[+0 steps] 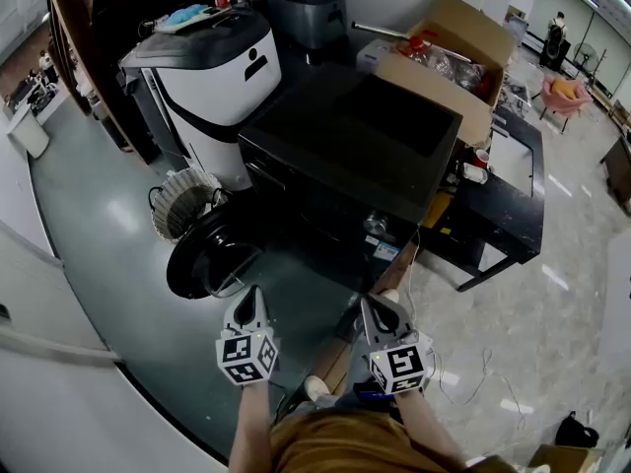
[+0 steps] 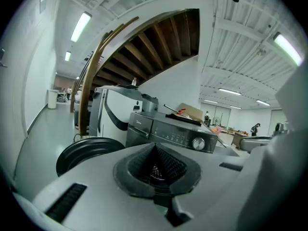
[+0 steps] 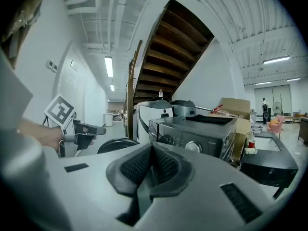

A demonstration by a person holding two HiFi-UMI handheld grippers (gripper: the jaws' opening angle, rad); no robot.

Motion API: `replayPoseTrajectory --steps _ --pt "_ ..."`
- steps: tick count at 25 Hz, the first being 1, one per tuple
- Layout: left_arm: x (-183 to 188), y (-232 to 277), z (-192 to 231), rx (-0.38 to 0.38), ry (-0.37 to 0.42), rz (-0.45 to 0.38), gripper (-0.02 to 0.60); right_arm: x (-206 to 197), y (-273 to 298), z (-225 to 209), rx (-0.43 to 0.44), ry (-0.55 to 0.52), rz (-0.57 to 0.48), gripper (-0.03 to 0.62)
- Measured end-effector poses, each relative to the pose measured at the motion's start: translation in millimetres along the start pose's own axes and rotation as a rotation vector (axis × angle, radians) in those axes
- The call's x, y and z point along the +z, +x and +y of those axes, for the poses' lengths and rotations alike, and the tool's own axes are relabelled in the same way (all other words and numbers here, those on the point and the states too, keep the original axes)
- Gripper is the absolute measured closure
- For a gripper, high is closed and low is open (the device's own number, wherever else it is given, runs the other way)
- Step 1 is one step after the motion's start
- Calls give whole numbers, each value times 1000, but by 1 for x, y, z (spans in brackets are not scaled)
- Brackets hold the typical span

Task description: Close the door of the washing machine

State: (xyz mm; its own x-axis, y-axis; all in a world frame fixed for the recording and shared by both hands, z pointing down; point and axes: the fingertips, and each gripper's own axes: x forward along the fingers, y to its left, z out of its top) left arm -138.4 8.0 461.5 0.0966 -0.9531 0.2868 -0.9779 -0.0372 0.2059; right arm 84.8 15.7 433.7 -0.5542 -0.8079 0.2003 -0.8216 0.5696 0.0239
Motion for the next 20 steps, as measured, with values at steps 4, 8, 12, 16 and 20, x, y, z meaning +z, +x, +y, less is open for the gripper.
replayPoseTrajectory --steps 4,8,12,16,20 --pt "-8 4 11 30 4 9 557 -6 5 -1 2 6 19 583" --pt "-16 9 30 57 4 18 555 -14 15 2 17 -2 50 583" --pt "-25 14 61 107 -6 27 555 -26 26 5 39 -7 94 583" --pt "-35 28 105 162 -4 46 554 -40 45 13 69 -15 135 582" --pt "-42 40 149 215 -4 63 554 -50 62 21 111 -25 174 583"
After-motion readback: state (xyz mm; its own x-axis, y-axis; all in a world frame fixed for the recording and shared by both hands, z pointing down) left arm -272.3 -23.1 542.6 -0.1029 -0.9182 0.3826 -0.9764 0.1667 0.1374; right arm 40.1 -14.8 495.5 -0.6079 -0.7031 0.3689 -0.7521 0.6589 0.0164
